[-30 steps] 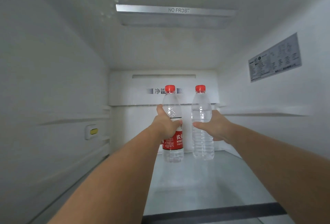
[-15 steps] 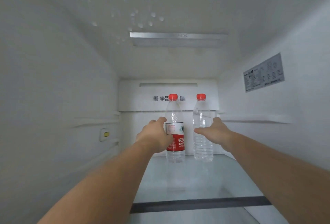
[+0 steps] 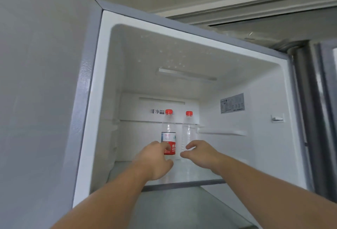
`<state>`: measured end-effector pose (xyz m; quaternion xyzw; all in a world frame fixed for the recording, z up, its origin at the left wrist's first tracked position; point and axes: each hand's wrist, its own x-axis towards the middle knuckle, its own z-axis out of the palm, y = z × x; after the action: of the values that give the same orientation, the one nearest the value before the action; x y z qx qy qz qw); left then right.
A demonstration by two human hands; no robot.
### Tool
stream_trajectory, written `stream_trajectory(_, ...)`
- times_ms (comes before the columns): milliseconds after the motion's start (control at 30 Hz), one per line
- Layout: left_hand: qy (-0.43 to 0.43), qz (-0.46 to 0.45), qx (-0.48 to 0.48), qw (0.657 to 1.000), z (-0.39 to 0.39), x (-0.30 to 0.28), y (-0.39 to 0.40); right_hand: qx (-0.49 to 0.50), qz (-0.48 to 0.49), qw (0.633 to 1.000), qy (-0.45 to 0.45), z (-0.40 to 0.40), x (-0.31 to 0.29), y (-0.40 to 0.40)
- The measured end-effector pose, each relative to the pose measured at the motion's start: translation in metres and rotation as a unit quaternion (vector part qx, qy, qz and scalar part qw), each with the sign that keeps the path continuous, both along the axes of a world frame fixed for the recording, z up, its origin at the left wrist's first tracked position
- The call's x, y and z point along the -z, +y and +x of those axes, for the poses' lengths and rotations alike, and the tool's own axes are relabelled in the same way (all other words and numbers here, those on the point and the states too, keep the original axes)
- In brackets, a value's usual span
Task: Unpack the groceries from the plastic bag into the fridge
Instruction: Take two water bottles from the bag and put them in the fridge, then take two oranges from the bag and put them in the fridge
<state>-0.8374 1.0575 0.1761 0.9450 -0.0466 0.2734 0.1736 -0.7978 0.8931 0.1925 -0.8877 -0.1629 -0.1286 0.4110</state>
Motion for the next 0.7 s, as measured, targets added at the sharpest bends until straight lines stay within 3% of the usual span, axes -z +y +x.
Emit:
stream_trajectory(367,-0.014,-0.026,0.082,0.996,-0.089,0.01,-0.019,0.044,-0.005,0.999,-0.026,-0.122,0.014,-0.049)
stream_trajectory(700,0.002,-0.041,0.265,0.963,-0.179,0.044,-0.162,0.124,-0.006,0.992,-0.029,-0.278,0.049,-0.207)
